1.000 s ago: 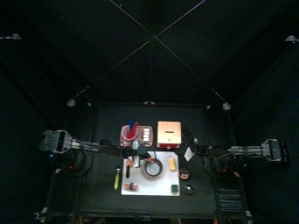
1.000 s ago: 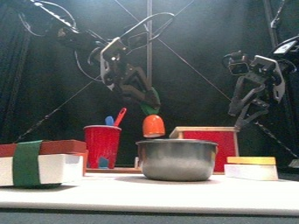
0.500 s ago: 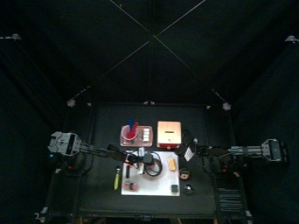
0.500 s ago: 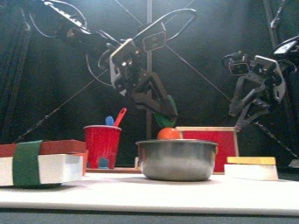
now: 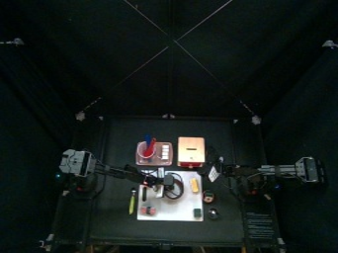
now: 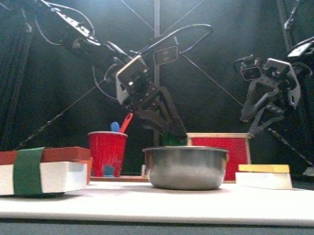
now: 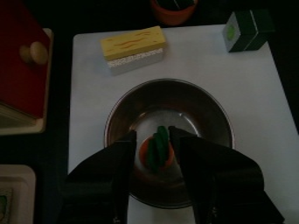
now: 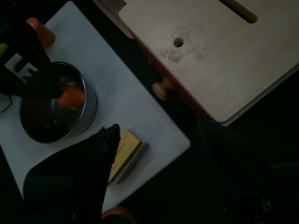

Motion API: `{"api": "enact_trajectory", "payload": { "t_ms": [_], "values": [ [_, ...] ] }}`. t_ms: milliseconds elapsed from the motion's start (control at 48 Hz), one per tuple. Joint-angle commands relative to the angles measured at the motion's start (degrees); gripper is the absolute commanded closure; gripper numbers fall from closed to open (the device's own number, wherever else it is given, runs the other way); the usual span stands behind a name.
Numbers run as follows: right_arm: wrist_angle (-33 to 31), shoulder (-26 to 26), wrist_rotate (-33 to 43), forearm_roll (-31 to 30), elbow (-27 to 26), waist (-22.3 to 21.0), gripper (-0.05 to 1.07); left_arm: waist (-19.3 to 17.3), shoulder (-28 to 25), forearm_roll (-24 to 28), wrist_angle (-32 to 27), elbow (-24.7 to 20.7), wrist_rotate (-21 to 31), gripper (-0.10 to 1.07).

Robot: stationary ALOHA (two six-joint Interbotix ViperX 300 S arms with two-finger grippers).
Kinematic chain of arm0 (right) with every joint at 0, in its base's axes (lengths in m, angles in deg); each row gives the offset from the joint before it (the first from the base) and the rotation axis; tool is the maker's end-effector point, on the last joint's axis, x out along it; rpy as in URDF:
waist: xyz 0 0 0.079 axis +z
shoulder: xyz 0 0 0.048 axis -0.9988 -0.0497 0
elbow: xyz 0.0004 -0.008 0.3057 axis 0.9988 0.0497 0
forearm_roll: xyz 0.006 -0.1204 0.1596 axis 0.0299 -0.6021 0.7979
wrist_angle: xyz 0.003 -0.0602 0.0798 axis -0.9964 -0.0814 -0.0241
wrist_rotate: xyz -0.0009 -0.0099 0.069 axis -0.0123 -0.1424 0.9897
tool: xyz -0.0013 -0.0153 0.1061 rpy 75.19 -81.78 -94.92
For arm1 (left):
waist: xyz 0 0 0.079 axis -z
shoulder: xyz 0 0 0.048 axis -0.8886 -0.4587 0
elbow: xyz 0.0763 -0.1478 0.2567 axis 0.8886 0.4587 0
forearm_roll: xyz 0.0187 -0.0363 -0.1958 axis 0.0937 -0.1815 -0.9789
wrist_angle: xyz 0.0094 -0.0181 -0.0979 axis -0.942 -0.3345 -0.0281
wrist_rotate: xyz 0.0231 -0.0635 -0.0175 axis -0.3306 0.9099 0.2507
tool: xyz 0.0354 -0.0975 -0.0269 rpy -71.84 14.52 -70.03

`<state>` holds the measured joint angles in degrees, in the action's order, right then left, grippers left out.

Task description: Put both carrot halves into bowl

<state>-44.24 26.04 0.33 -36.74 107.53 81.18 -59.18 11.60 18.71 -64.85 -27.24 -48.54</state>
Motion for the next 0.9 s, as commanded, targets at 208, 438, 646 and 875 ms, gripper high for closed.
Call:
{"api": "enact_trajectory", "payload": {
  "t_ms": [208,438,646,875],
  "values": [
    [0.1,0.3,-0.1,0.0,-0.8,0.2,0.03,-0.1,7.6,0.2,-3.8,-0.4,0.1,0.20],
    [0.1,0.3,0.1,0.0,-0.8,0.6,0.03,0.9,16.1,0.3,-12.7,6.6,0.2,0.20],
    [0.1,0.3,0.1,2.1,-0.9,0.8,0.03,1.1,22.7,-3.4,-14.8,13.7,1.2,0.16],
    [0.1,0.3,0.0,3.8,-0.8,0.9,0.03,1.1,24.7,-6.2,-14.8,18.5,1.1,0.03]
  ]
}}
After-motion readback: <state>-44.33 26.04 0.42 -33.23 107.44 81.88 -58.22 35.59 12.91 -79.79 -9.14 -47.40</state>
